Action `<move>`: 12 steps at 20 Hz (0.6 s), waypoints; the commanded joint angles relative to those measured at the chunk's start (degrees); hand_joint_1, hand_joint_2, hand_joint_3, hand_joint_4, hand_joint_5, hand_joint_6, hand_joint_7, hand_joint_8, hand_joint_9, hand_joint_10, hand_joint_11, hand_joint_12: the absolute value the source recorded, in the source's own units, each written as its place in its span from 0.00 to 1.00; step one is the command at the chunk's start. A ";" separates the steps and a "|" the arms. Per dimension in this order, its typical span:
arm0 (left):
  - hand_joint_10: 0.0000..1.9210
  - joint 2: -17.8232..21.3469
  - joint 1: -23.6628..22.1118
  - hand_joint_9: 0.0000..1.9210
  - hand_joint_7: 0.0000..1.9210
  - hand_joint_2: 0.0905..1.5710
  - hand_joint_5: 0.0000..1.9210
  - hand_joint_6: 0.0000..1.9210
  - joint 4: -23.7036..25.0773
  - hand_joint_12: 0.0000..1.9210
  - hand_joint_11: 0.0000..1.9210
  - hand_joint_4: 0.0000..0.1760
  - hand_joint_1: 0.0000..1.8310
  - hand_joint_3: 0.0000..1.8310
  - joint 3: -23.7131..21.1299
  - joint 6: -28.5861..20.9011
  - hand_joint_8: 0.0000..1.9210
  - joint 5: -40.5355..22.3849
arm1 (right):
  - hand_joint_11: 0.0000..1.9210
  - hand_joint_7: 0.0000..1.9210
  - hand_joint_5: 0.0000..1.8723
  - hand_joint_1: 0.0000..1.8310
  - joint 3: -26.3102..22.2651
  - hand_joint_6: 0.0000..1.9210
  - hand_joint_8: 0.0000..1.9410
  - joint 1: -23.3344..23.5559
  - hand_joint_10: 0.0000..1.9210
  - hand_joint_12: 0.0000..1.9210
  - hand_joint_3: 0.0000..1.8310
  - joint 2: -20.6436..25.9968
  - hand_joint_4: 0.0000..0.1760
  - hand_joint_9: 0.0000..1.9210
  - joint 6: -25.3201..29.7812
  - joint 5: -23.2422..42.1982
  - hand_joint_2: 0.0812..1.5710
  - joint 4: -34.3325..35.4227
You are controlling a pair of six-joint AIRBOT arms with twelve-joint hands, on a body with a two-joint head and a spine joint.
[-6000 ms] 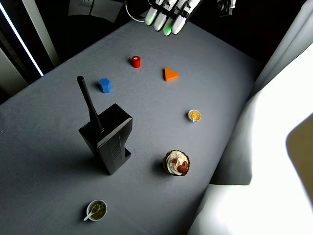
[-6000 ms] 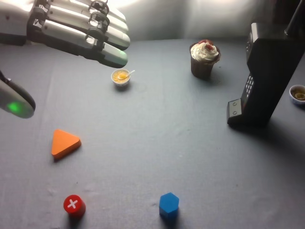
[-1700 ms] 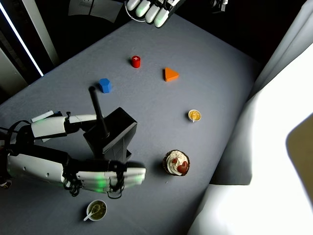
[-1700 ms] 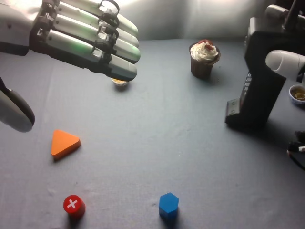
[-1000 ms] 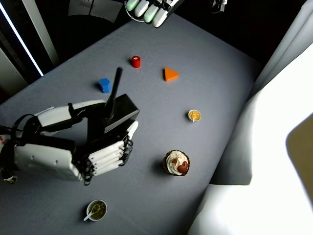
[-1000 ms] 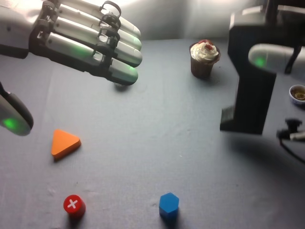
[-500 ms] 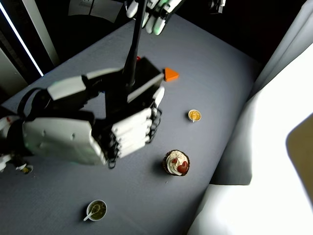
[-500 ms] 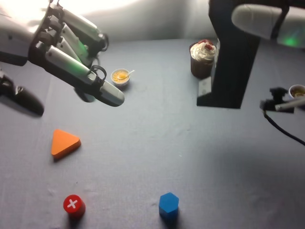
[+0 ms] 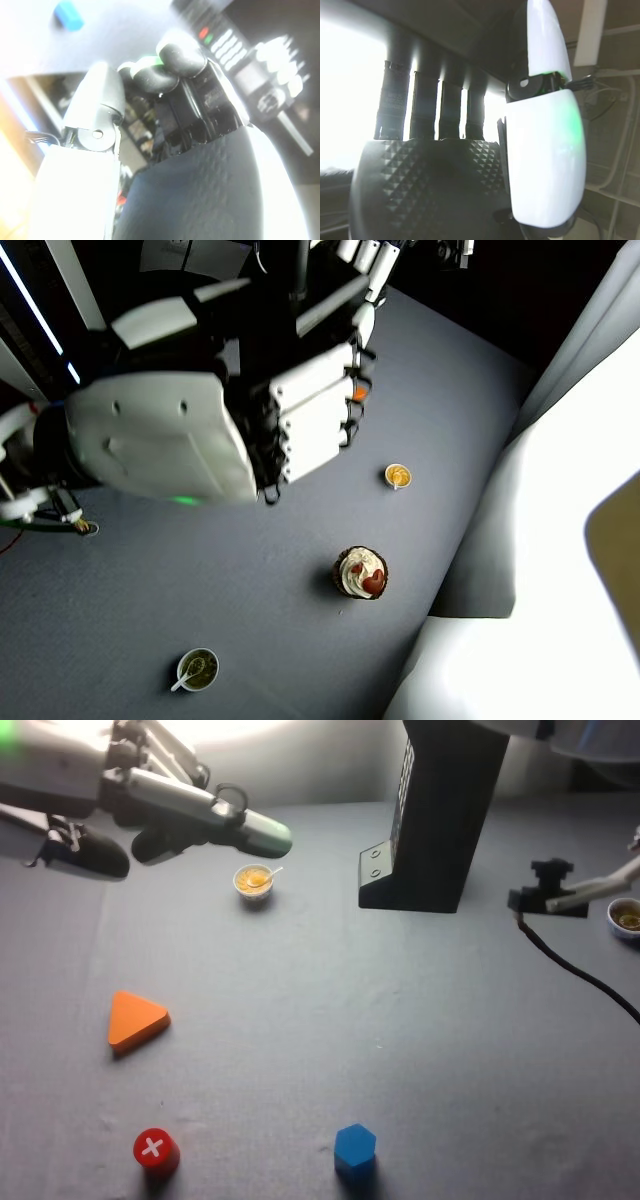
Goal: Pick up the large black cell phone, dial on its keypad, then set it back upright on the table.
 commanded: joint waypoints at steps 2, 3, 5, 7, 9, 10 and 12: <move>1.00 0.24 -1.66 0.38 0.35 0.79 0.00 0.00 -4.88 1.00 0.30 0.37 0.71 0.00 -0.23 0.99 0.80 3.61 | 0.39 0.46 0.50 0.81 -0.14 0.46 0.53 1.68 0.61 0.86 0.00 0.93 0.00 0.48 1.01 7.30 0.70 -0.13; 1.00 0.15 -1.66 0.39 0.36 0.79 0.00 0.00 -4.83 1.00 0.31 0.38 0.71 0.00 -0.46 1.15 0.80 5.15 | 0.39 0.46 0.50 0.81 -0.02 0.45 0.55 2.14 0.61 0.86 0.00 0.86 0.00 0.47 1.01 7.04 0.70 -0.15; 1.00 -0.01 -1.66 0.38 0.35 0.80 0.00 0.00 -5.01 1.00 0.30 0.44 0.71 0.00 -0.78 1.62 0.81 7.29 | 0.41 0.47 0.52 0.80 -0.04 0.43 0.54 2.74 0.60 0.82 0.00 0.84 0.00 0.48 1.00 6.80 0.70 -0.56; 1.00 -0.01 -1.66 0.38 0.35 0.80 0.00 0.00 -5.31 1.00 0.30 0.43 0.71 0.00 -1.37 1.99 0.81 9.39 | 0.41 0.46 0.52 0.81 -0.31 0.41 0.55 3.06 0.61 0.84 0.00 0.97 0.00 0.47 1.00 6.58 0.70 -1.52; 1.00 -0.09 -1.65 0.37 0.35 0.80 0.00 0.00 -5.31 1.00 0.31 0.50 0.71 0.00 -2.08 2.02 0.80 12.13 | 0.41 0.46 0.52 0.81 -0.51 0.42 0.55 3.10 0.58 0.84 0.00 1.19 0.00 0.49 1.00 6.33 0.69 -2.02; 1.00 -0.11 -1.65 0.37 0.35 0.80 0.00 0.00 -5.43 1.00 0.29 0.53 0.71 0.00 -2.54 2.15 0.80 13.63 | 0.42 0.47 0.53 0.81 -0.52 0.41 0.53 3.10 0.56 0.84 0.00 1.20 0.00 0.50 1.00 6.33 0.69 -2.14; 1.00 -0.36 -1.66 0.36 0.34 0.80 0.00 0.00 -5.97 1.00 0.29 0.58 0.71 0.00 -2.98 2.29 0.81 15.47 | 0.41 0.47 0.51 0.81 -0.53 0.44 0.53 3.12 0.59 0.84 0.00 1.23 0.00 0.48 1.00 6.30 0.69 -2.20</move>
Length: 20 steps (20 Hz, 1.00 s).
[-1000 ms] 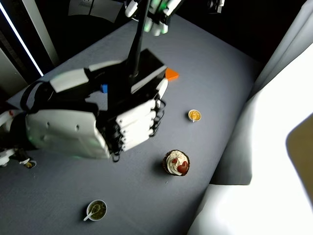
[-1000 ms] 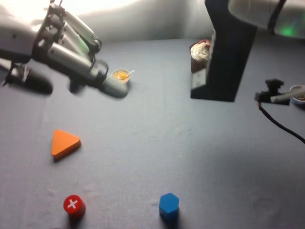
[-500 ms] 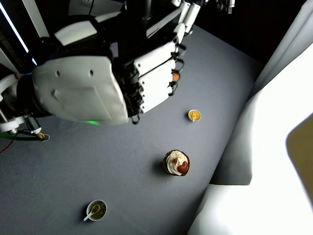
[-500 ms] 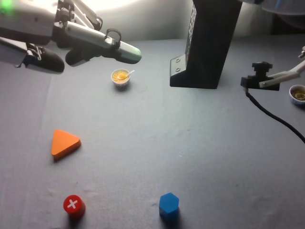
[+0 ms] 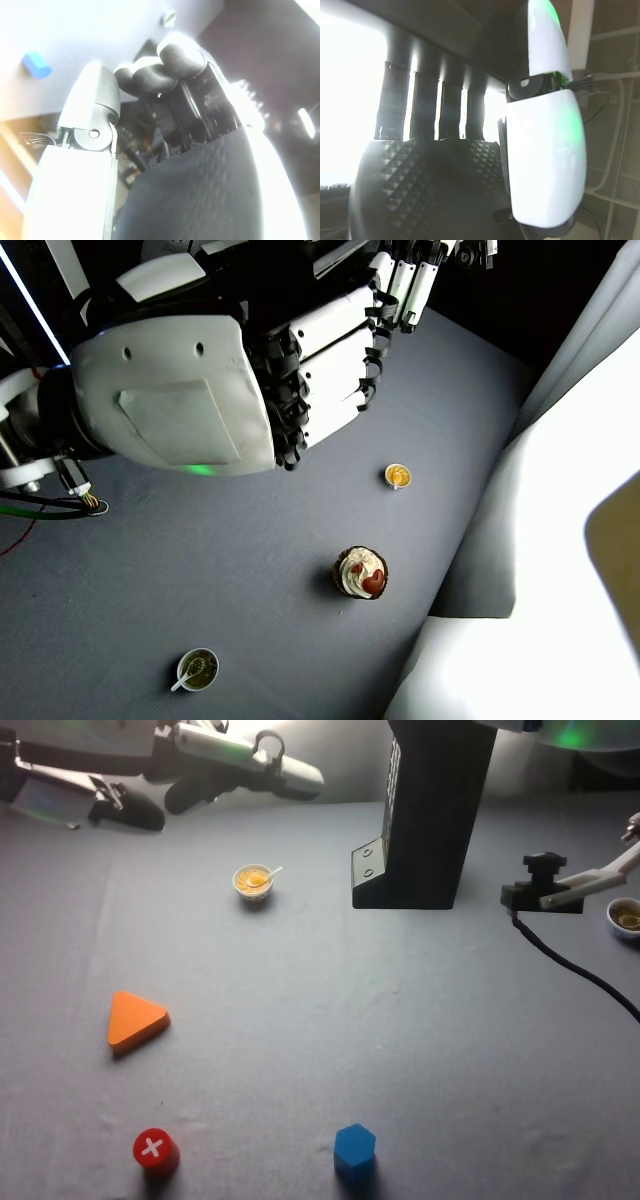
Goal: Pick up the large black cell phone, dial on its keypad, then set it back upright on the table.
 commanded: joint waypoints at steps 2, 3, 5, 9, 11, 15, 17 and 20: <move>1.00 0.04 -1.63 0.35 0.34 0.80 0.00 0.00 -5.58 1.00 0.29 0.56 0.71 0.00 -0.23 0.36 0.82 2.42 | 0.43 0.46 0.53 0.81 0.00 0.39 0.55 1.21 0.58 0.83 0.00 1.04 0.00 0.49 1.05 8.02 0.69 0.40; 1.00 -0.14 -1.62 0.35 0.34 0.80 0.00 0.00 -5.93 1.00 0.29 0.55 0.71 0.00 -0.41 0.53 0.82 2.81 | 0.43 0.46 0.52 0.81 0.02 0.41 0.55 1.20 0.59 0.84 0.00 1.07 0.00 0.48 1.05 7.92 0.69 0.40; 1.00 -0.69 -1.62 0.35 0.34 0.80 0.00 0.00 -6.45 1.00 0.29 0.56 0.71 0.00 -0.79 0.71 0.82 3.66 | 0.42 0.47 0.51 0.76 0.28 0.46 0.56 1.01 0.65 0.74 0.00 1.12 0.00 0.48 1.05 7.72 0.70 0.40; 1.00 -1.45 -1.49 0.35 0.34 0.80 0.00 0.00 -6.47 1.00 0.29 0.55 0.71 0.00 -2.05 0.72 0.83 4.77 | 0.42 0.48 0.51 0.75 1.25 0.47 0.54 0.51 0.67 0.71 0.00 0.88 0.00 0.47 1.05 7.72 0.70 0.44; 1.00 -1.60 -1.42 0.36 0.36 0.79 0.00 0.00 -6.52 1.00 0.29 0.61 0.71 0.00 -3.23 0.74 0.80 6.22 | 0.44 0.50 0.52 0.75 2.07 0.45 0.52 -0.01 0.67 0.71 0.00 0.68 0.00 0.48 1.05 7.73 0.69 0.54; 1.00 -2.21 -1.42 0.37 0.35 0.80 0.00 0.00 -6.55 1.00 0.31 0.54 0.71 0.00 -4.82 0.62 0.82 8.07 | 0.42 0.50 0.50 0.75 2.61 0.46 0.53 -0.02 0.70 0.76 0.00 0.49 0.00 0.46 1.04 7.75 0.70 0.72; 1.00 -2.31 -1.33 0.37 0.34 0.80 0.00 0.00 -6.15 1.00 0.30 0.56 0.71 0.00 -5.50 0.54 0.82 8.71 | 0.43 0.49 0.50 0.75 3.08 0.45 0.55 0.15 0.71 0.77 0.00 0.30 0.00 0.46 1.04 7.75 0.70 0.78; 1.00 -2.39 -0.47 0.37 0.33 0.81 0.00 0.00 -6.15 1.00 0.29 0.64 0.71 0.00 -5.84 1.09 0.83 9.36 | 0.43 0.49 0.50 0.75 3.57 0.44 0.55 0.42 0.72 0.82 0.00 0.06 0.00 0.45 1.04 7.75 0.70 0.85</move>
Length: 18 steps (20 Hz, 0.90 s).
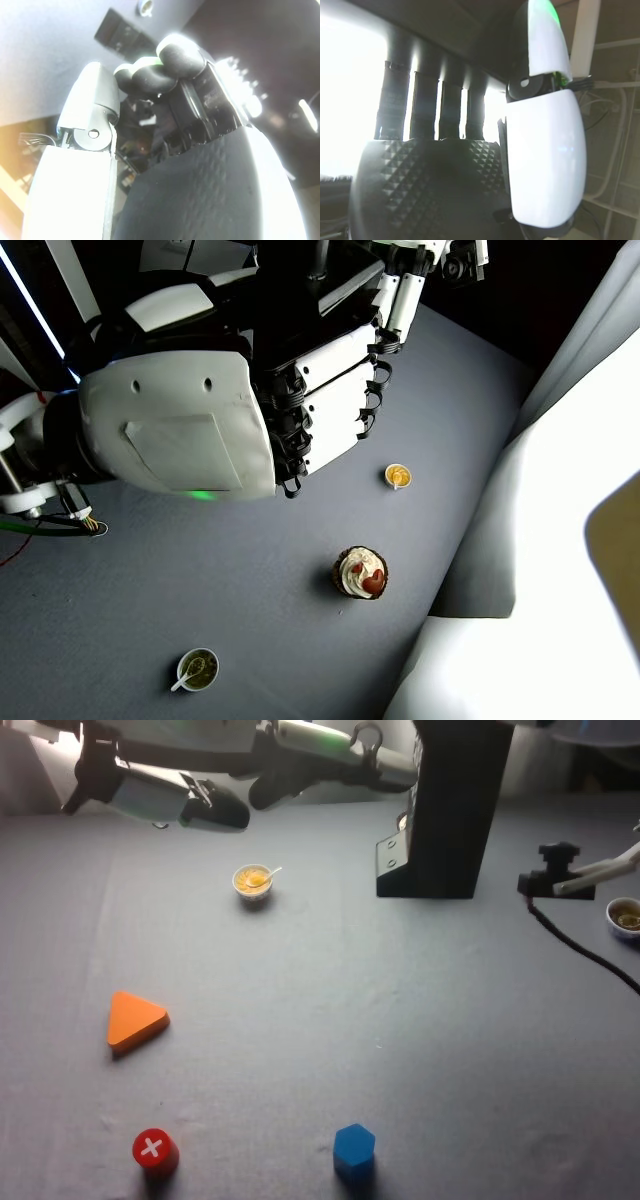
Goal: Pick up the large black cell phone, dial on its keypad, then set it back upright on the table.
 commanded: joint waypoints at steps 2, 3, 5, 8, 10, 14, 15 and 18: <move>1.00 0.06 -0.47 0.37 0.33 0.81 0.00 0.00 -4.97 1.00 0.30 0.65 0.71 0.00 -0.11 0.96 0.84 1.37 | 0.44 0.49 0.52 0.75 0.19 0.43 0.55 1.16 0.71 0.78 0.00 0.58 0.00 0.46 1.19 8.45 0.70 0.26; 1.00 -0.02 -0.07 0.37 0.33 0.81 0.00 0.00 -5.28 1.00 0.30 0.64 0.71 0.00 -0.20 1.18 0.84 1.49 | 0.45 0.50 0.52 0.75 0.21 0.41 0.53 1.24 0.70 0.76 0.00 0.57 0.00 0.47 1.19 8.45 0.70 0.26; 1.00 -0.07 0.42 0.37 0.32 0.82 0.00 0.00 -5.09 1.00 0.30 0.68 0.70 0.01 -0.35 1.38 0.85 1.75 | 0.44 0.48 0.49 0.75 0.29 0.45 0.56 1.44 0.71 0.75 0.00 0.52 0.00 0.46 1.19 8.44 0.71 0.26; 1.00 -0.10 1.61 0.36 0.30 0.83 0.00 0.00 -5.13 1.00 0.29 0.66 0.70 0.01 -0.37 2.30 0.88 3.02 | 0.46 0.49 0.51 0.75 0.39 0.45 0.54 1.60 0.68 0.71 0.00 0.41 0.00 0.48 1.19 8.43 0.70 0.25; 1.00 -0.13 2.13 0.35 0.30 0.83 0.00 0.00 -5.76 1.00 0.27 0.67 0.70 0.01 -0.36 3.11 0.88 3.97 | 0.45 0.48 0.50 0.75 0.35 0.45 0.56 1.60 0.70 0.73 0.00 0.39 0.00 0.47 1.19 8.46 0.70 0.27; 1.00 -0.83 3.01 0.35 0.30 0.83 0.00 0.00 -6.23 1.00 0.28 0.62 0.70 0.00 -0.37 3.69 0.88 6.64 | 0.43 0.47 0.51 0.75 0.42 0.43 0.58 1.61 0.72 0.75 0.00 0.25 0.00 0.45 1.19 8.45 0.71 0.26; 1.00 -1.00 3.41 0.36 0.29 0.84 0.00 0.00 -6.89 1.00 0.29 0.65 0.70 0.01 -0.36 4.35 0.88 7.31 | 0.44 0.47 0.51 0.75 0.47 0.43 0.58 1.64 0.71 0.75 0.00 0.18 0.00 0.46 1.19 8.45 0.71 0.26; 1.00 -1.45 3.84 0.35 0.29 0.84 0.00 0.00 -8.24 1.00 0.26 0.61 0.69 0.00 -0.36 5.54 0.89 8.72 | 0.45 0.47 0.51 0.75 0.57 0.44 0.57 1.68 0.69 0.69 0.00 0.18 0.00 0.47 1.19 8.45 0.70 0.26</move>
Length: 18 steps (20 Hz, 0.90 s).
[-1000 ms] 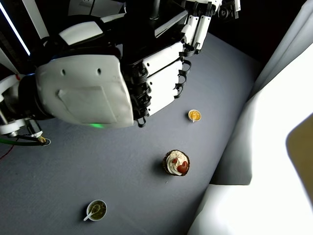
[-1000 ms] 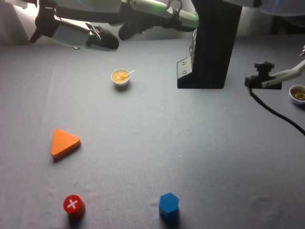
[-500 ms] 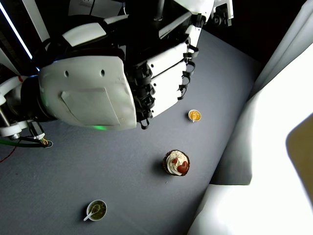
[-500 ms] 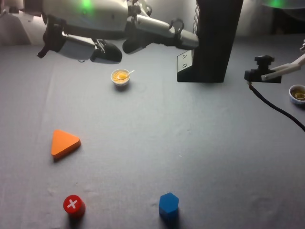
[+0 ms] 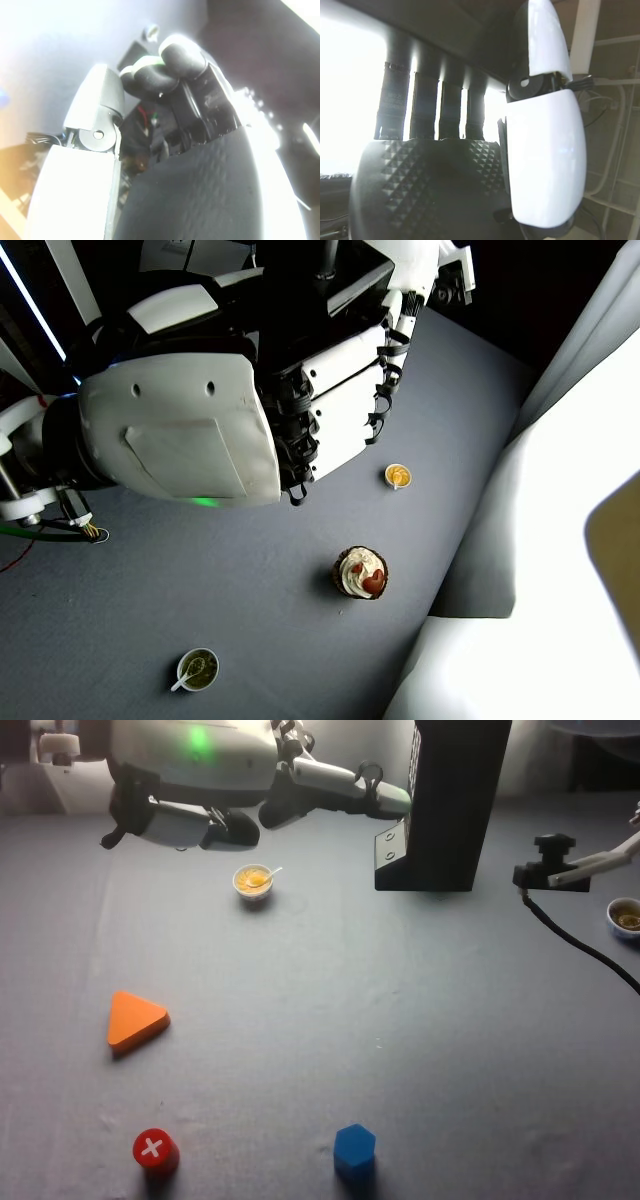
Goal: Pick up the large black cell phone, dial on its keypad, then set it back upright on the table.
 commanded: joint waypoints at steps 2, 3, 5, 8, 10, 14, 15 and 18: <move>1.00 -0.47 -1.31 0.35 0.30 0.83 0.00 0.00 -5.29 1.00 0.26 0.68 0.70 0.00 0.10 0.95 0.87 0.96 | 0.45 0.49 0.52 0.75 0.32 0.43 0.55 1.12 0.68 0.69 0.00 0.64 0.00 0.47 1.25 8.49 0.70 0.41; 1.00 -0.96 -1.31 0.34 0.30 0.83 0.00 0.00 -5.51 1.00 0.27 0.68 0.70 0.00 0.09 0.85 0.87 0.68 | 0.45 0.48 0.53 0.75 0.42 0.41 0.56 1.13 0.69 0.70 0.00 0.65 0.00 0.47 1.25 8.49 0.70 0.41; 1.00 -1.01 -1.09 0.35 0.30 0.83 0.00 0.00 -5.85 1.00 0.26 0.69 0.70 0.00 0.02 0.74 0.87 0.02 | 0.46 0.49 0.53 0.75 0.53 0.40 0.55 1.24 0.68 0.71 0.00 0.74 0.00 0.47 1.25 8.49 0.69 0.41; 1.00 1.08 0.68 0.34 0.30 0.83 0.00 0.00 -9.06 1.00 0.28 0.66 0.70 0.00 0.17 2.65 0.87 -0.31 | 0.46 0.51 0.54 0.75 0.77 0.39 0.51 1.30 0.67 0.73 0.00 0.83 0.00 0.49 1.25 8.49 0.69 0.41; 1.00 2.28 1.45 0.34 0.31 0.83 0.00 0.00 -9.16 1.00 0.28 0.63 0.70 0.00 1.10 2.80 0.87 -1.72 | 0.46 0.51 0.53 0.75 0.89 0.41 0.52 1.30 0.68 0.74 0.00 0.98 0.00 0.48 1.25 8.49 0.69 0.38; 1.00 3.25 2.49 0.35 0.30 0.83 0.00 0.00 -9.82 1.00 0.27 0.64 0.70 0.00 3.78 3.62 0.87 -4.50 | 0.42 0.49 0.51 0.75 1.24 0.44 0.55 1.29 0.73 0.83 0.00 1.02 0.00 0.45 1.25 8.49 0.71 0.38; 1.00 3.26 2.53 0.35 0.30 0.83 0.00 0.00 -10.12 1.00 0.29 0.61 0.70 0.00 4.31 3.95 0.87 -4.23 | 0.42 0.49 0.50 0.75 1.30 0.44 0.55 1.29 0.73 0.84 0.00 1.00 0.00 0.45 1.25 8.49 0.71 0.38; 1.00 2.91 2.17 0.36 0.31 0.83 0.00 0.00 -10.41 1.00 0.29 0.54 0.70 0.00 4.52 4.26 0.87 -2.34 | 0.44 0.48 0.49 0.75 1.30 0.45 0.57 1.29 0.72 0.78 0.00 0.99 0.00 0.46 1.25 8.50 0.71 0.38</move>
